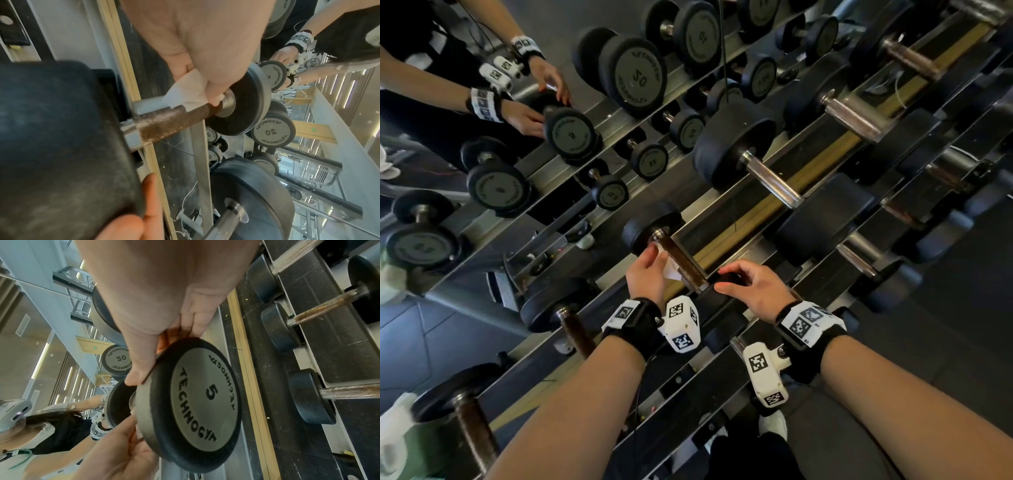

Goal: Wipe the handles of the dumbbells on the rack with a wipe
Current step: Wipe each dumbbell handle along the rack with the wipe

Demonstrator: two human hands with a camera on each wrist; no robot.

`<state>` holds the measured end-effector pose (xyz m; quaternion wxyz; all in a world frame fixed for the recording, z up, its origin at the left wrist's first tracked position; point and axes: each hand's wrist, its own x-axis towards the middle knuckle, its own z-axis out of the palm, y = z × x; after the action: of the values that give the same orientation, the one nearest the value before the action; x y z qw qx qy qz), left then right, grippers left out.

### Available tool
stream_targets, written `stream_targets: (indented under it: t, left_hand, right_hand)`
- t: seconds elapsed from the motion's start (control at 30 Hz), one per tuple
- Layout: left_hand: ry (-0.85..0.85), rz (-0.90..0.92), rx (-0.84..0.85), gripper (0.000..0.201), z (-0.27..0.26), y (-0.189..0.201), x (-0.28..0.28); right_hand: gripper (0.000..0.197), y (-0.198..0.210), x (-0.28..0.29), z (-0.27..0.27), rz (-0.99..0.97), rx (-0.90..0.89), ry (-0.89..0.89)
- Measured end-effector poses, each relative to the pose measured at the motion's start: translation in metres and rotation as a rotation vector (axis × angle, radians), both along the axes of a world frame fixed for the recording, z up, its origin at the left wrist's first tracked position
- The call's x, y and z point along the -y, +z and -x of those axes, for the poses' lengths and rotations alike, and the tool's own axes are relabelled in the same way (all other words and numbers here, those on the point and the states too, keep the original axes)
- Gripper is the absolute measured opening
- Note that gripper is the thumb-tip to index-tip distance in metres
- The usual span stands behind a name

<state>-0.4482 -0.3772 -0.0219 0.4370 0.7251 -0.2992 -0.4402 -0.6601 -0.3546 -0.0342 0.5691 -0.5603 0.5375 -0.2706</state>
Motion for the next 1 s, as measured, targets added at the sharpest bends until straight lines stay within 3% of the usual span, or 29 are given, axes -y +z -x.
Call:
stream_targets:
  t: [0.23,0.4,0.6,0.73,1.0]
  left_hand:
    - [0.054,0.014,-0.005,0.043,0.017,-0.009,-0.013]
    - [-0.062,-0.005,-0.066,0.038,0.023,-0.02,-0.047]
    - [0.015,-0.001,-0.015,0.039,0.002,-0.003,-0.013]
    - [0.001,0.0,0.105,0.045,0.0,-0.001,0.001]
    - [-0.248,-0.063,0.084,0.021,0.022,-0.008,-0.059]
  right_hand:
    - [0.032,-0.002,0.001,0.0,-0.001,0.007,-0.002]
    - [0.031,-0.001,0.001,0.0,-0.004,0.009,0.007]
    - [0.03,0.0,0.001,-0.001,0.001,0.017,-0.011]
    - [0.028,0.0,0.0,-0.002,0.008,0.028,-0.021]
    - [0.028,-0.002,0.002,0.0,0.001,0.042,-0.006]
